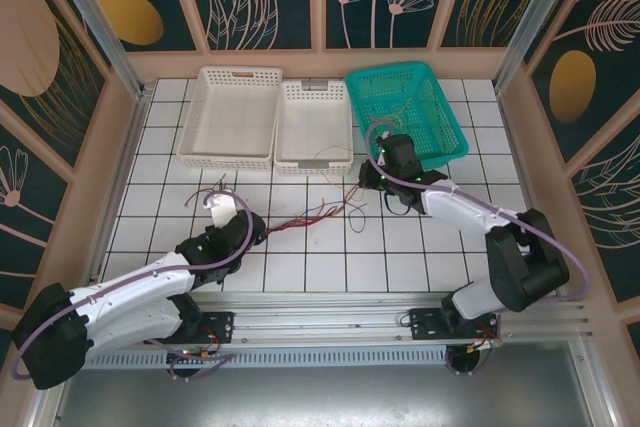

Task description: Untangle the cables

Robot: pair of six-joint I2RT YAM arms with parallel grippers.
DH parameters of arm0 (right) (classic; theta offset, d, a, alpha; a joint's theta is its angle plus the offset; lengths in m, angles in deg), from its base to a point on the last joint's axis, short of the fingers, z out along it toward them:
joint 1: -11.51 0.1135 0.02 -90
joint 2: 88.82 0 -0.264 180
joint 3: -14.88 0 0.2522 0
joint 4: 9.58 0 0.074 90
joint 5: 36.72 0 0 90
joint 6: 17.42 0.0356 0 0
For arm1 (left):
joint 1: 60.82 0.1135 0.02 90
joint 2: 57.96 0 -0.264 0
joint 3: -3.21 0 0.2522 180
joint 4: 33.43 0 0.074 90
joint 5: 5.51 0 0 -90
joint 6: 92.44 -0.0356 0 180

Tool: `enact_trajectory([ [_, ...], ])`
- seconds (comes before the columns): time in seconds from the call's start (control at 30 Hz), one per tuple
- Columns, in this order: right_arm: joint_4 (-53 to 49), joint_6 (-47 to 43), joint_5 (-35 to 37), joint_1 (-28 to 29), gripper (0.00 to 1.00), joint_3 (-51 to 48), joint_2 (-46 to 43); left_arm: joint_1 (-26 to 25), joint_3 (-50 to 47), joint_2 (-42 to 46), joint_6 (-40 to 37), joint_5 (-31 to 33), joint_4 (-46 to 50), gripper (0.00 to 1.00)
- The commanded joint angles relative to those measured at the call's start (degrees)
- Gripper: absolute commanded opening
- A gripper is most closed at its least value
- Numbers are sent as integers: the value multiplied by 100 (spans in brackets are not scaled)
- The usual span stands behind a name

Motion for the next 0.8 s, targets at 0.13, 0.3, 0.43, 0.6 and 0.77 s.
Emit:
enact_trajectory([
  [0.13, -521, -168, 31, -315, 0, 192, -851, 23, 49, 236, 92, -21, 363, 0],
  [0.3, -346, -268, -845, -328, 0, 240, -808, 23, 80, 398, 101, -164, 524, 0],
  [0.43, -172, -346, -1423, -46, 0, 217, -826, 23, 103, 411, 105, -126, 590, 0],
  [0.6, -414, -137, -573, -105, 0, 235, -2136, 21, 109, 323, 49, -157, 460, 0],
  [0.77, -1633, -201, 699, -195, 0, 1301, -2603, 21, 225, -66, -48, -188, 352, 0],
])
